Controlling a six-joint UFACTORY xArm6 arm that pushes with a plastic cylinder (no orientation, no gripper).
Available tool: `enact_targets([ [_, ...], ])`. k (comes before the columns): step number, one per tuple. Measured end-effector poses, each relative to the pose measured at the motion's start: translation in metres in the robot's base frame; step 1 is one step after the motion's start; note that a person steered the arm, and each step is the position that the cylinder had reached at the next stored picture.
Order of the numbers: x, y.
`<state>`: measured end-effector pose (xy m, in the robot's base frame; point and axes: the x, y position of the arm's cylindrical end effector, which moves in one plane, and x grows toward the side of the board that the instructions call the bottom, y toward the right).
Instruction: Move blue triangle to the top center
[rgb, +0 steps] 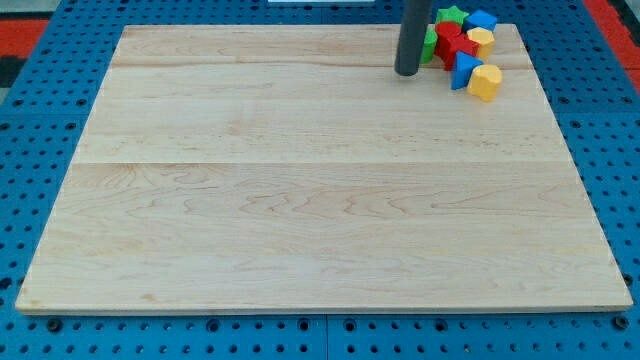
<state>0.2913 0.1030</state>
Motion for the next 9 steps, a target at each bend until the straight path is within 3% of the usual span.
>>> enact_targets([
  [1,0.041,0.0],
  [2,0.088,0.054],
  [3,0.093,0.159],
  [4,0.038,0.204],
  [5,0.01,0.169],
  [7,0.009,0.092],
  [9,-0.011,0.093],
])
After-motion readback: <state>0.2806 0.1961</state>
